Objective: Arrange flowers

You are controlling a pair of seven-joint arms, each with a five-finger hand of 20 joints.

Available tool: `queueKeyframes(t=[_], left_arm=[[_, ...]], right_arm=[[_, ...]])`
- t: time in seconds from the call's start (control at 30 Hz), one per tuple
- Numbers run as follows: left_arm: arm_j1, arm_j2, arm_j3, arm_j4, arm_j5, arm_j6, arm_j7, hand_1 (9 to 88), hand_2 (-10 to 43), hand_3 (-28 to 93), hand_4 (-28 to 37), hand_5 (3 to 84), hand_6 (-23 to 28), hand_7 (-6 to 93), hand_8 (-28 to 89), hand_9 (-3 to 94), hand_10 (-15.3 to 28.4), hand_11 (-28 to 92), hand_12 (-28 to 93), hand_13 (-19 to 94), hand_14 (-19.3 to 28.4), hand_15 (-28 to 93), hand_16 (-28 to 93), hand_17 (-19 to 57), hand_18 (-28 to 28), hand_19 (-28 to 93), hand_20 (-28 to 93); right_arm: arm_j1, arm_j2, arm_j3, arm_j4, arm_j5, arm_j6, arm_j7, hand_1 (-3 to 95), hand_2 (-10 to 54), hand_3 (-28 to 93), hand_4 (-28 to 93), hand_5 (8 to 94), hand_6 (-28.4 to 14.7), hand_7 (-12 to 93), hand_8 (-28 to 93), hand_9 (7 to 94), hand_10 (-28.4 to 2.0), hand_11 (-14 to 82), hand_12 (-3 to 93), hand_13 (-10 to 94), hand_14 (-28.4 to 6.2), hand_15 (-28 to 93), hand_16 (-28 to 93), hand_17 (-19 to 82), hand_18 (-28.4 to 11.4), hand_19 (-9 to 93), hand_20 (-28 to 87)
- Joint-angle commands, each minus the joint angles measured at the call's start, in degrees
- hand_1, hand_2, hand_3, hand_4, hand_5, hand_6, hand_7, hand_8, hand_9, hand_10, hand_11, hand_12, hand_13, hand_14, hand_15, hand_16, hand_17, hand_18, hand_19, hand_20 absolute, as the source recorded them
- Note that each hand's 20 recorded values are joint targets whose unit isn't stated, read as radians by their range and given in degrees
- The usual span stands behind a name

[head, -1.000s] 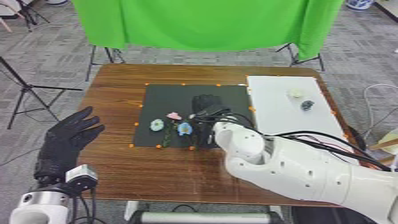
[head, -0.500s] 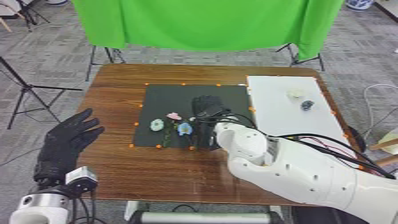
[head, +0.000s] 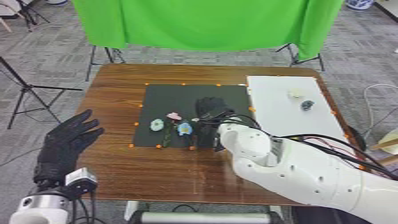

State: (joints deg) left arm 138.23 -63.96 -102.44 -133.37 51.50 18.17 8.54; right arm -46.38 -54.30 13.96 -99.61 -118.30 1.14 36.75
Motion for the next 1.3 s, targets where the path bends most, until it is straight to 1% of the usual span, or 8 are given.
queueKeyframes(t=[0.03,0.17,0.43,0.7,0.9,1.0,1.1,1.3], left_arm=[[1.68,-0.2,0.19,-0.39,-0.52,1.11,0.9,25.0,6.3,83,-20.2,41.1,11.4,15.4,-10,36.8,19.8,28,8,28,26.7,54,-11,-8.8,22.6,61,1],[1.67,0.03,0.16,-0.32,-0.55,0.98,1.11,24.9,6.2,83,-20.1,41.1,11.4,15.4,-10,36.8,19.9,28,8,28,26.7,54,-11,-8.8,22.6,61,1],[1.33,-0.16,0.02,-0.27,-0.04,0.58,0.01,25.0,6.2,83,-20.2,41.0,11.3,15.4,-10,36.8,19.8,28,8,28,26.6,54,-11,-8.8,22.7,61,1],[2.44,0.07,0.13,-0.64,-0.46,1.39,1.18,25.0,6.3,83,-20.2,41.1,11.4,15.4,-10,36.8,19.9,28,9,28,26.7,54,-11,-8.8,22.7,61,1],[2.6,-0.02,0.7,-0.97,-0.47,1.66,1.46,25.0,6.3,83,-20.2,41.0,11.3,15.5,-10,36.9,19.8,28,9,28,26.6,54,-11,-8.8,22.7,61,1],[2.06,-0.19,0.88,-0.84,-0.12,1.23,0.65,25.0,6.3,83,-20.2,41.0,11.3,15.5,-10,36.9,19.9,28,9,28,26.7,54,-11,-8.8,22.7,61,1],[2.68,0.04,0.99,-0.98,-0.43,1.91,1.53,24.9,6.3,83,-20.1,41.0,11.3,15.5,-10,36.9,19.8,28,9,28,26.7,54,-11,-8.8,22.7,61,1],[3.1,-0.08,0.69,-1.37,-0.62,2.49,1.78,25.1,6.3,82,-20.3,41.0,11.3,15.5,-10,36.8,19.7,28,9,28,26.7,54,-11,-8.8,22.7,61,1]], right_arm=[[-3.22,-0.23,4.07,-1.33,-1.7,-2.49,-1.49,46.8,-9.5,85,-28,68.8,1.2,29,-6,79.4,-8.7,14.4,25.5,77,-3.4,77,14,33,-17.2,92,-3],[-5.27,-0.87,5.94,-2.06,-1.84,-3.82,-2.4,45.4,-9.5,85,-28,68.7,1.0,29,-6,78.2,-9.1,16.4,23.9,76,-3.5,77,14,33,-17.3,92,-3],[-6.67,-1.13,7.55,-3.07,-2.46,-5.03,-3.1,43.5,-9.5,86,-28,68.5,0.7,28,-5,76.4,-9.8,19.5,21.1,76,-4.1,78,14,32,-17.5,93,-3],[-6.87,2.22,11.21,-6.12,-2.3,-6.1,-4.01,41.6,-9.5,87,-28,67.8,0.5,27,-5,74.9,-10.3,21.9,18.9,75,-4.4,78,13,32,-17.7,92,-3],[-10.97,9.49,18.88,-10.59,-2.67,-5.11,-4.14,40.8,-9.5,88,-28,67.3,0.4,27,-5,73.7,-10.8,23.8,16.8,75,-4.6,78,13,32,-17.7,92,-2],[-12.77,15.06,21.23,-12.17,-0.77,-2.76,-2.3,40.1,-9.5,88,-28,66.3,0.5,26,-6,72.6,-11.1,24.6,16.2,75,-4.5,78,13,32,-17.8,92,-2],[-15.06,19.22,24.57,-11.93,1.29,-2.17,-0.85,38.2,-8.6,90,-28,64.7,0.3,25,-9,69.6,-11.2,25.0,14.8,74,-4.6,78,13,31,-18.0,92,-2],[-19.24,23.97,30.67,-9.4,3.71,-2.52,0.95,36.0,-7.3,92,-28,58.8,-0.4,24,-16,63.2,-12.6,22.1,13.3,73,-4.9,79,12,31,-17.8,92,-3]])
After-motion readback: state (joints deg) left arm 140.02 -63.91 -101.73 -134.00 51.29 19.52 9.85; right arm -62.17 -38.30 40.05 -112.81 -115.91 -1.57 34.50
